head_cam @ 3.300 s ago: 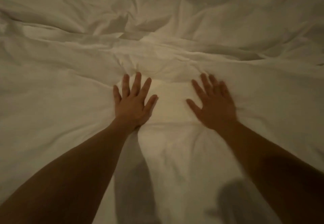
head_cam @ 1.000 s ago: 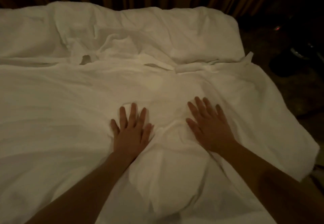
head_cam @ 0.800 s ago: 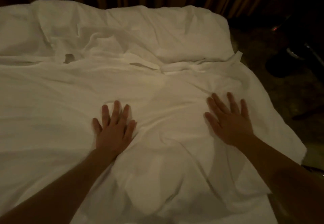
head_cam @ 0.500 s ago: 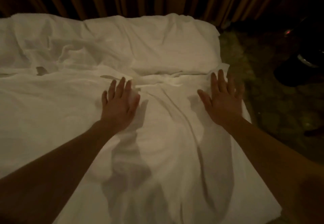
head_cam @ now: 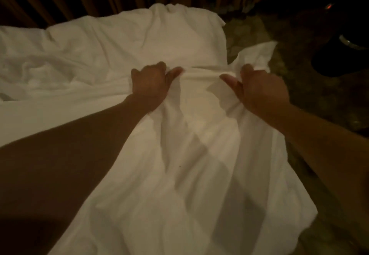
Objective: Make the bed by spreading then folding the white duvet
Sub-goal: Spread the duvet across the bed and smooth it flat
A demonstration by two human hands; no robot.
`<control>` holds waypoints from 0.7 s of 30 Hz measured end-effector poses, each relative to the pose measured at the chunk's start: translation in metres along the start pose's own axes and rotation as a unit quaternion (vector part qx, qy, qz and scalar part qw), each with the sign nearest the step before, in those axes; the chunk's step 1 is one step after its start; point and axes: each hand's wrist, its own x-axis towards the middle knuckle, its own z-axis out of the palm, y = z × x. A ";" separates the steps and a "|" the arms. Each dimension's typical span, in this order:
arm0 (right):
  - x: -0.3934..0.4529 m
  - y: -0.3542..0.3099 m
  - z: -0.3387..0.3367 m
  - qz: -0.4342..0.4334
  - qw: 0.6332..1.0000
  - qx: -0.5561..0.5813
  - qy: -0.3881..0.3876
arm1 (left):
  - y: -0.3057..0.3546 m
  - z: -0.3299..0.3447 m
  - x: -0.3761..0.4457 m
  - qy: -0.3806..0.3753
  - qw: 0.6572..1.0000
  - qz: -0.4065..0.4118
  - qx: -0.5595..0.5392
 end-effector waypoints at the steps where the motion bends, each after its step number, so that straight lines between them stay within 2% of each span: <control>1: 0.007 0.002 -0.009 0.000 1.000 -0.005 0.014 | 0.005 -0.007 0.008 0.020 1.000 -0.001 -0.005; 4: 0.021 0.007 -0.012 0.011 0.999 -0.037 0.007 | 0.006 -0.007 0.016 0.061 0.998 -0.019 -0.011; 8: -0.005 -0.003 0.033 0.051 0.993 -0.076 -0.074 | -0.007 0.024 -0.019 0.067 0.993 -0.004 -0.095; 11: -0.040 -0.042 0.051 0.067 0.996 0.012 -0.058 | -0.027 0.029 -0.061 0.035 0.989 0.002 -0.145; 15: -0.094 -0.147 0.046 -0.018 0.992 0.119 -0.029 | -0.073 0.024 -0.119 0.020 0.991 -0.010 -0.135; 17: -0.125 -0.202 0.045 -0.080 0.984 0.146 -0.062 | -0.099 0.031 -0.150 -0.037 0.995 -0.033 -0.084; 19: -0.154 -0.233 0.053 -0.131 0.976 0.130 -0.117 | -0.124 0.046 -0.188 -0.096 0.994 -0.046 -0.029; 21: -0.178 -0.224 0.070 -0.143 0.979 0.078 -0.122 | -0.148 0.058 -0.229 -0.108 0.993 -0.043 -0.010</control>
